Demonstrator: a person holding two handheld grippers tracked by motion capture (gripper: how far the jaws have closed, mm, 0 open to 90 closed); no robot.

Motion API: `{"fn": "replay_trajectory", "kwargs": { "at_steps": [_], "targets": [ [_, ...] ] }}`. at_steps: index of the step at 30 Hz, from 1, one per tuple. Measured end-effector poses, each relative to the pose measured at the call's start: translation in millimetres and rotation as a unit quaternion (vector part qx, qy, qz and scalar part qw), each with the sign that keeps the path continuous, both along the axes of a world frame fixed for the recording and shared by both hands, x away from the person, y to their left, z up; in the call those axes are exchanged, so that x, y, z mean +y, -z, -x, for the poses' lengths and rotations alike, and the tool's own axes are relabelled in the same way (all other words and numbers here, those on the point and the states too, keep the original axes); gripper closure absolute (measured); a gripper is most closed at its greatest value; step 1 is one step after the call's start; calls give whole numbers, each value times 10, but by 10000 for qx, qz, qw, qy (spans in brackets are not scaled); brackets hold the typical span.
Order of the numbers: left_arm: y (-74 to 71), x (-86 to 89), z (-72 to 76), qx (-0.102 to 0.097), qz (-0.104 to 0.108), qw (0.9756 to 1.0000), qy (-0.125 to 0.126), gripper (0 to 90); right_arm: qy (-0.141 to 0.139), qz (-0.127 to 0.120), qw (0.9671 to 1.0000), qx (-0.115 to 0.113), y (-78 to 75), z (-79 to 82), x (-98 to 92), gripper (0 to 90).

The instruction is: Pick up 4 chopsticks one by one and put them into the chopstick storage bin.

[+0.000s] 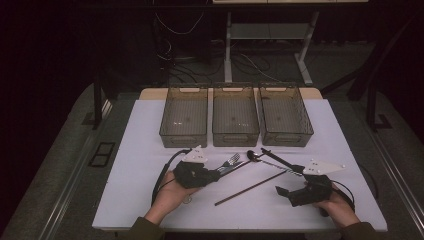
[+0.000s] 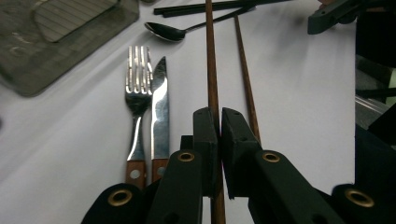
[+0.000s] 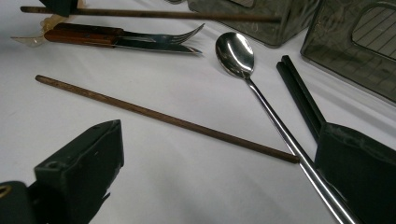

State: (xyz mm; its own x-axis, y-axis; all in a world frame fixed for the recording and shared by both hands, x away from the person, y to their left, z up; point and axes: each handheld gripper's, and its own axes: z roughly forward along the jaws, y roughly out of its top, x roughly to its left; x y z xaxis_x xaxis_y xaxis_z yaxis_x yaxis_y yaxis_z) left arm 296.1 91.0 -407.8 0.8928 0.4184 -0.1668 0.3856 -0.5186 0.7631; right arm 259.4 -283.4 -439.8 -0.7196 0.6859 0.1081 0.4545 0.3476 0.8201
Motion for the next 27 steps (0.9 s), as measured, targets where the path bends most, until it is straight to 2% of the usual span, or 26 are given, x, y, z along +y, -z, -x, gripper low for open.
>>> {"fn": "replay_trajectory", "kwargs": {
  "at_steps": [17, 27],
  "targets": [
    [-76, 290, -38, -106, 103, 9993, -338, 840, -6, 3, 10000, -13, -2, 8, 1, 17],
    [-122, 458, -72, -171, 183, 9977, -631, 840, 2, 9, 10000, -14, -4, 11, 2, 17]
  ]
}}
